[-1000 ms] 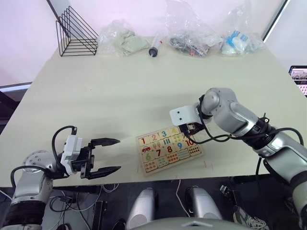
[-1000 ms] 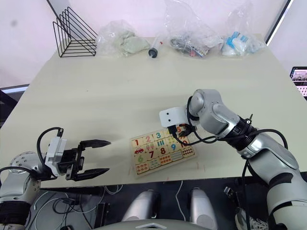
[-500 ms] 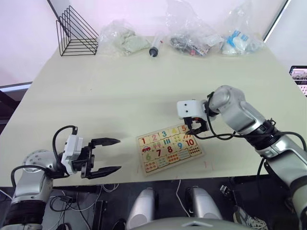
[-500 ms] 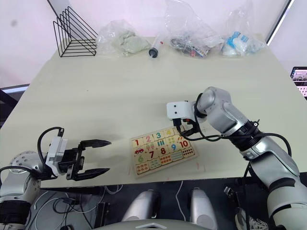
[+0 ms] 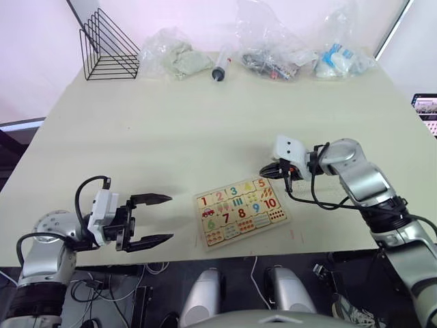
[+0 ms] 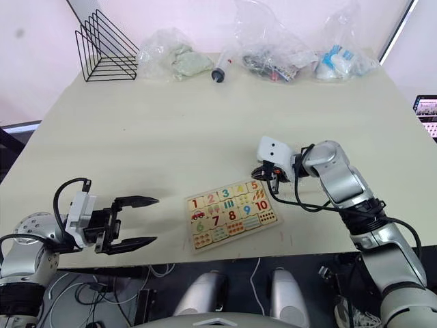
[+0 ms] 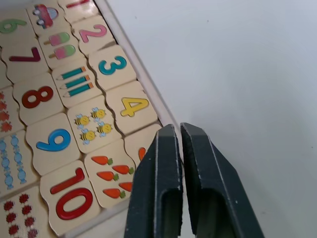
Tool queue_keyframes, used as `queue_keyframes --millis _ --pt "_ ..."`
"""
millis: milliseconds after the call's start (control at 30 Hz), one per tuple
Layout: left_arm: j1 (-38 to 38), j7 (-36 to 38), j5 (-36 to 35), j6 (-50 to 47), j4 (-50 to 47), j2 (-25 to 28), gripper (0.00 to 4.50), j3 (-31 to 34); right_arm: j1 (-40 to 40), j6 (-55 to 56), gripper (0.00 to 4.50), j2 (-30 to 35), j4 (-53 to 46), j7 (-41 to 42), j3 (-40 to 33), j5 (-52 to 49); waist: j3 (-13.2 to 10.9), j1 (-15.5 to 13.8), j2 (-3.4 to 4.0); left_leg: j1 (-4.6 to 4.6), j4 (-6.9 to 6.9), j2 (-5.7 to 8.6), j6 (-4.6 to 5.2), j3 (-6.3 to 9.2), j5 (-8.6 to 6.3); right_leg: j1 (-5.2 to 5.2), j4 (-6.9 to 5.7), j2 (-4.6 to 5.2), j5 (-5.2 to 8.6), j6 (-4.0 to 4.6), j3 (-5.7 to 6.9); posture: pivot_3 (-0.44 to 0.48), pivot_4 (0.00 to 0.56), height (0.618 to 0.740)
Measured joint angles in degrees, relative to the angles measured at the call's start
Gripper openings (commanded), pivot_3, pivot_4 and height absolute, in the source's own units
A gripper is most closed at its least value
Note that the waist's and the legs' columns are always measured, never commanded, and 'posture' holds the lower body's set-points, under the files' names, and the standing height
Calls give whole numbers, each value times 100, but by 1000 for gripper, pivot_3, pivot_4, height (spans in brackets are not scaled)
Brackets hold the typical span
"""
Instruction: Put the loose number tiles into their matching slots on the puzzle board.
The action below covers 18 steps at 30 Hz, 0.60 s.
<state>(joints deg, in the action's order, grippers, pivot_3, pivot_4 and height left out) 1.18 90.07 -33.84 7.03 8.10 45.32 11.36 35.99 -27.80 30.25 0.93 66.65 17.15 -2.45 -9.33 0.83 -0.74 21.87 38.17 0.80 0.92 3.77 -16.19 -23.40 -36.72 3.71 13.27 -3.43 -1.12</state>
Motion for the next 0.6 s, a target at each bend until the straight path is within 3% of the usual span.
queue_keyframes --millis 233,600 --pt "-23 2 1 -1 6 0 4500 0 -578 930 78 -166 318 -202 -213 -343 0 11 0 -3 1 0 0 -3 0 1 -3 -2 0 0 -2 0 150 740" --pt "-35 -2 5 -8 7 0 4500 0 -744 1476 78 -199 766 -335 -203 -323 0 9 -1 -8 2 1 0 -5 0 3 -5 -4 0 0 -4 0 150 740"
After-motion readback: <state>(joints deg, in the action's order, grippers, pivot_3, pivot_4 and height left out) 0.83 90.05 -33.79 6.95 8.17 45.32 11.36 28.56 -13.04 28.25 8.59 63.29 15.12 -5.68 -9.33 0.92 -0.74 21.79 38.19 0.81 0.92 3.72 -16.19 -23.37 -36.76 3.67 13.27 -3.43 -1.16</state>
